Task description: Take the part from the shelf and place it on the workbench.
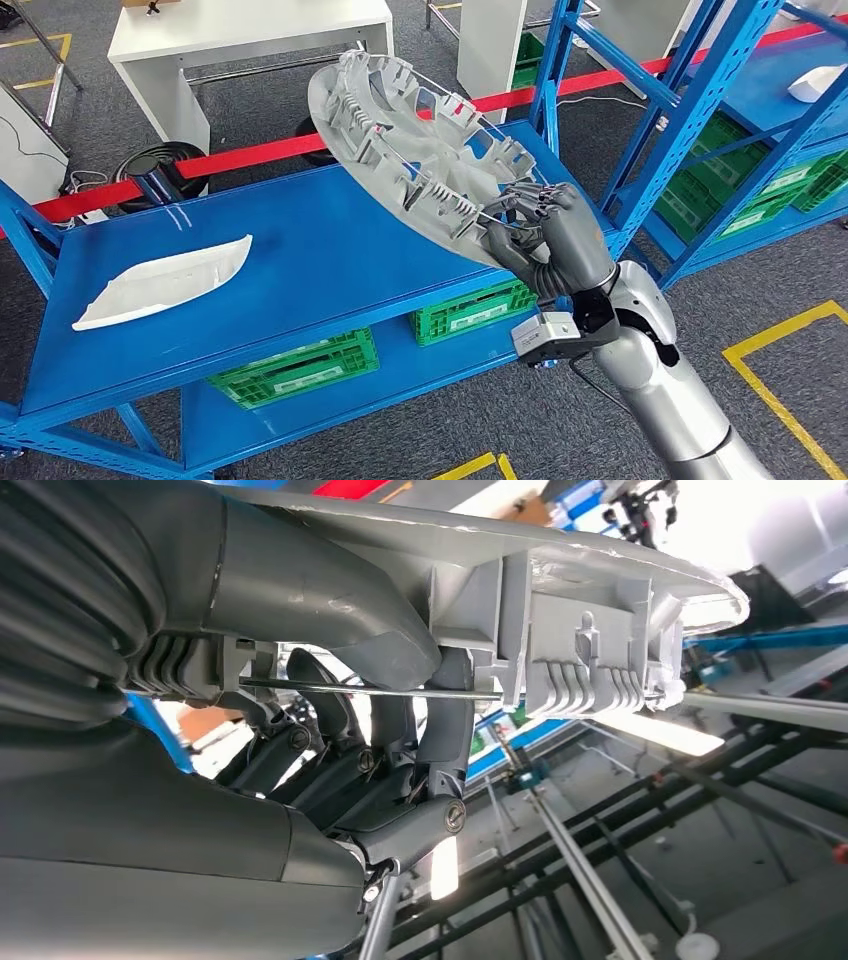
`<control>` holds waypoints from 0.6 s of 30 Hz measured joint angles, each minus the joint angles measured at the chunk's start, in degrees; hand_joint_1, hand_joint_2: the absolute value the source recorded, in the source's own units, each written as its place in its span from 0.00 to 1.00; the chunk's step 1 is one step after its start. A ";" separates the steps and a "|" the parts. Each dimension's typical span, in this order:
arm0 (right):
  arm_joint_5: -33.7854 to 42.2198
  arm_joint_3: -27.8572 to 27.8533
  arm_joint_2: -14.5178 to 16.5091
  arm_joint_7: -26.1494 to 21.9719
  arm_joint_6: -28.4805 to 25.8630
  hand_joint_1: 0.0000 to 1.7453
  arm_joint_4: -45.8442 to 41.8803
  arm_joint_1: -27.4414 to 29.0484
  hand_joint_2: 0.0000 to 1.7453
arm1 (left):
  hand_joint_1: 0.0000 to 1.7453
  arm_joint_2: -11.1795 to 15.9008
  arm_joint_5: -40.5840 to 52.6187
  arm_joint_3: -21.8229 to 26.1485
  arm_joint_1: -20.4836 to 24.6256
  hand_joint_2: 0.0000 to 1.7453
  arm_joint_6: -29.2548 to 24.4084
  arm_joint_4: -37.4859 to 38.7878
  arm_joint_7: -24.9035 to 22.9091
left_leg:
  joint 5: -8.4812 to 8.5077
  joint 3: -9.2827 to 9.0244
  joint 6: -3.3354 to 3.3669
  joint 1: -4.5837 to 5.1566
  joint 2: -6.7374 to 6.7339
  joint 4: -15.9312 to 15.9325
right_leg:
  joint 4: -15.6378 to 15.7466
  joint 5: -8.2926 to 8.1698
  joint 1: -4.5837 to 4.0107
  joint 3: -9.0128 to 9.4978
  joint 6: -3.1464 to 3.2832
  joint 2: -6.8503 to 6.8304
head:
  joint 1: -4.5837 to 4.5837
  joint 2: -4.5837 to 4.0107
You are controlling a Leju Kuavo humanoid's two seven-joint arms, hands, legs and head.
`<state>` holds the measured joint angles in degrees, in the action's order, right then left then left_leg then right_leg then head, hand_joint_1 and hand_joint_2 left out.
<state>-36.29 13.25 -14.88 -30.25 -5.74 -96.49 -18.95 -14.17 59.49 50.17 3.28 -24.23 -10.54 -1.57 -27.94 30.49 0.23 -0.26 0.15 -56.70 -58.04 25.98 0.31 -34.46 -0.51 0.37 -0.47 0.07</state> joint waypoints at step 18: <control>0.49 -0.88 0.02 -0.20 0.59 1.00 -2.54 1.92 1.00 | 0.00 0.15 0.15 0.06 0.38 1.00 1.17 -0.02 -1.61 | -4.59 5.13 -3.43 -1.52 0.03 -8.30 | -2.00 0.87 1.36 -0.89 1.19 0.13 | 0.56 0.01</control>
<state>-35.81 12.37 -14.86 -30.45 -5.15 -99.03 -17.03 -14.02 59.64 50.23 3.66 -23.05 -10.56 -3.18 -32.53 35.62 -3.20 -1.78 0.18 -65.00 -60.04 26.85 1.67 -35.35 0.67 0.50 0.10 0.08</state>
